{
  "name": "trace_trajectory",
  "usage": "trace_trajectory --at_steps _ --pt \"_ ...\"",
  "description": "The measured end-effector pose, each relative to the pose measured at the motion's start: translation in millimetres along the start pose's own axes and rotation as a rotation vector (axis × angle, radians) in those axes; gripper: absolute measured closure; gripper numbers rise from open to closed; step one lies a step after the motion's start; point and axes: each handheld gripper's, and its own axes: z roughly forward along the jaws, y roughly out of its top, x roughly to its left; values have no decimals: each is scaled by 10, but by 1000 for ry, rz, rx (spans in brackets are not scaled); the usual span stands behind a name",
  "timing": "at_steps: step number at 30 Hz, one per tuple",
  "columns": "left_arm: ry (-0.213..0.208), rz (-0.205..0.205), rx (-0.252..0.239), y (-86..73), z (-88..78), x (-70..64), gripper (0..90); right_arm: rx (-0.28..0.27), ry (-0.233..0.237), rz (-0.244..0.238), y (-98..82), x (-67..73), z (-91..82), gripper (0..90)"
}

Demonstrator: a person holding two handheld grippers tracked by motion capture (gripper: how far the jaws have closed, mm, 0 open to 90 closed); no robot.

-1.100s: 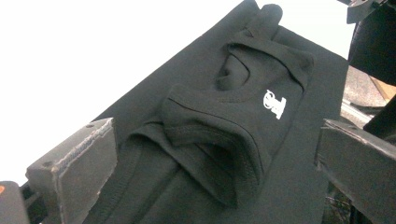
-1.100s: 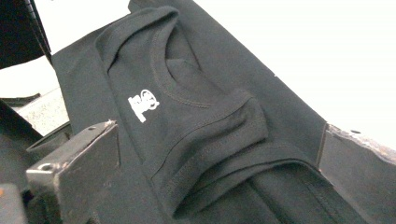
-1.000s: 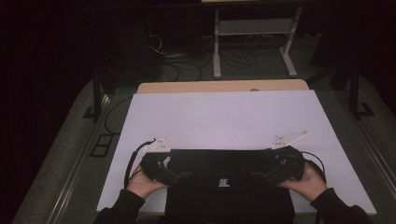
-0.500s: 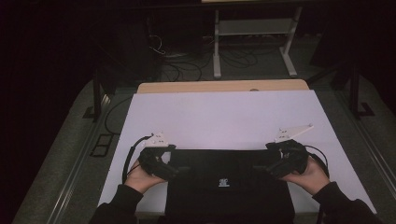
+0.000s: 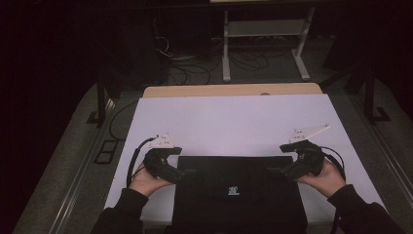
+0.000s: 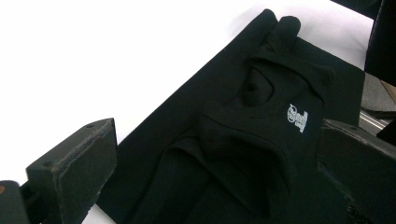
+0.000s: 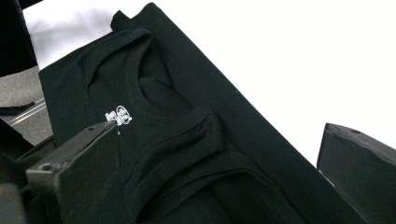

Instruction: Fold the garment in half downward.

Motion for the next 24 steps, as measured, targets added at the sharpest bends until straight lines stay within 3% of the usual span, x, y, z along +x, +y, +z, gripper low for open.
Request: trace_trajectory --at_steps 12,24 --pt "-19 -37 0 3 66 129 0 6 3 18 -4 -145 35 0" --pt "-5 -69 4 -20 127 277 0 9 6 53 -21 -328 99 0"
